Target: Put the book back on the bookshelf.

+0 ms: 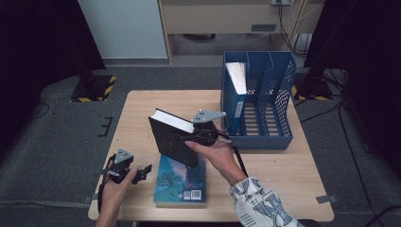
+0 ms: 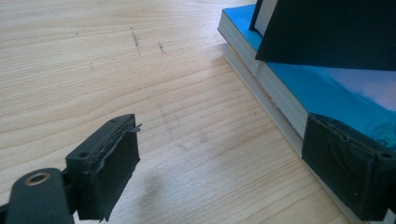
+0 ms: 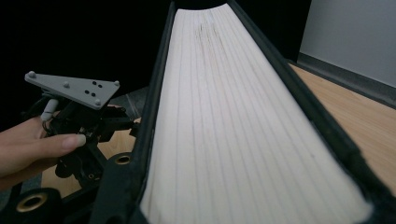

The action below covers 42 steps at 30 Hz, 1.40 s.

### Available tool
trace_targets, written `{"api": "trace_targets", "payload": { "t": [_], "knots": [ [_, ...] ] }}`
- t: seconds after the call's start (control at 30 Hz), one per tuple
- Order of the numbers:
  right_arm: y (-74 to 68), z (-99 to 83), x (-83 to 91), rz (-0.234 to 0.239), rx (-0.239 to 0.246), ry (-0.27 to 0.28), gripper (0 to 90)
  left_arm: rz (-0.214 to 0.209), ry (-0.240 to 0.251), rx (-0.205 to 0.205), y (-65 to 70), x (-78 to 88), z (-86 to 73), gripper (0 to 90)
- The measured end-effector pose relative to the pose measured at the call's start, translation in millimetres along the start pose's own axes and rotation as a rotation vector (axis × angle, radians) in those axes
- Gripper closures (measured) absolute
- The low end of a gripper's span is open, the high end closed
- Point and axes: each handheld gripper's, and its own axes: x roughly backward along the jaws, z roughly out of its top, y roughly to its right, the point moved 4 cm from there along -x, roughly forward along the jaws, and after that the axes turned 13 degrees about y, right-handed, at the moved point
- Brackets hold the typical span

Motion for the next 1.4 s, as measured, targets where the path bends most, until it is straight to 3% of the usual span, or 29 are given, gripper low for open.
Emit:
{"api": "trace_targets", "payload": {
  "t": [0.53, 0.73, 1.4],
  "knots": [
    [12.1, 10.8, -3.9, -0.072, -0.130, 0.003, 52.1, 0.019, -0.022, 0.023, -9.9, 0.1, -3.9, 10.8],
    [20.1, 12.5, -0.2, -0.105, -0.222, 0.007, 52.5, 0.020, -0.030, 0.024, -10.1, -0.4, -4.7, 10.8],
    [31.2, 16.8, 23.2, -0.148, -0.286, 0.045, 52.9, 0.029, -0.041, 0.022, -11.4, -1.3, -6.5, 10.8]
  ]
}}
